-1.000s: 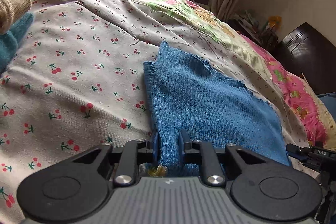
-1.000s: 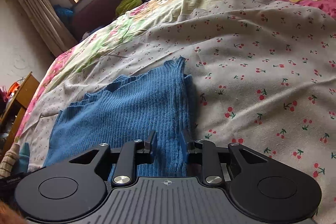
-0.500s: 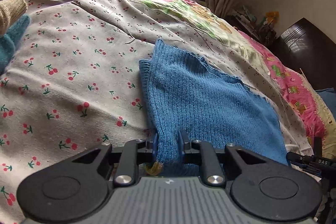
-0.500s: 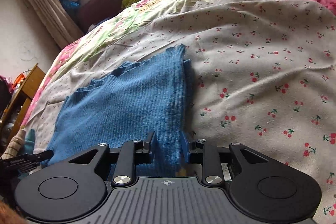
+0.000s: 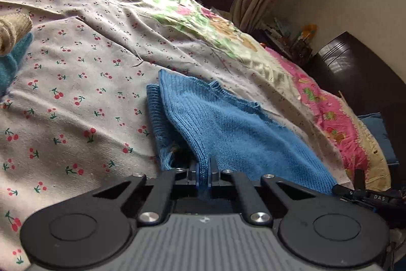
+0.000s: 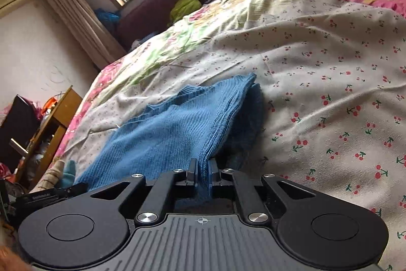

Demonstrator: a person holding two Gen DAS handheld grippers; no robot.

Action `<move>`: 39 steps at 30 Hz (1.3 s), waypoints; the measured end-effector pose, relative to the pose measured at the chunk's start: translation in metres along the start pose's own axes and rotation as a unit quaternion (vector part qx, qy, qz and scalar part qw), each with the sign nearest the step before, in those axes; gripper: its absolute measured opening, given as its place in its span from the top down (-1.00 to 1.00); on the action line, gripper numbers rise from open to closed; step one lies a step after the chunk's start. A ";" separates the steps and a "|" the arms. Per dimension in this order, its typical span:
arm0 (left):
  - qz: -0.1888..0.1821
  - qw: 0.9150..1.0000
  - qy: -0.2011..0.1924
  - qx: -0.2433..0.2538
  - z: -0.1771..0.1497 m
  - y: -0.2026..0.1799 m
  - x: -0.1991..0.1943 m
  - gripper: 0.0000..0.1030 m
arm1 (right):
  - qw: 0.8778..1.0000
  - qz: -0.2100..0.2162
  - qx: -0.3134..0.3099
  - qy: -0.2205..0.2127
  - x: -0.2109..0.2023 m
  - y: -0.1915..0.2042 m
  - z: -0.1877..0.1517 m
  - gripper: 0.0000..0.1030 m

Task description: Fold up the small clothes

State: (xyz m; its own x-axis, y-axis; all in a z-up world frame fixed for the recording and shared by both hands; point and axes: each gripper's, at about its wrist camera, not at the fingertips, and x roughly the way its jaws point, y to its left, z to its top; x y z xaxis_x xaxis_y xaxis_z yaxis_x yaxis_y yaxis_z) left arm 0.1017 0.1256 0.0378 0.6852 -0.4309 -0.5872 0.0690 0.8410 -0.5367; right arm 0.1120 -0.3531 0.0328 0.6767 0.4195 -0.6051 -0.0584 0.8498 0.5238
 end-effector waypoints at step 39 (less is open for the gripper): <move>0.053 0.991 -0.110 0.046 0.014 -0.022 0.093 0.42 | 0.990 -0.072 -0.116 0.024 0.175 0.104 0.057 0.96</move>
State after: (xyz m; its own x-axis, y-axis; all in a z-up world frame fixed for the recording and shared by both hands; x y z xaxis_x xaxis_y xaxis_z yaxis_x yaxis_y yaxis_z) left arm 0.1734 0.0718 0.0034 0.8326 -0.2649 -0.4864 0.0461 0.9083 -0.4158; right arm 0.2662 -0.2097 0.0158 0.6556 0.2977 -0.6939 -0.1342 0.9503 0.2809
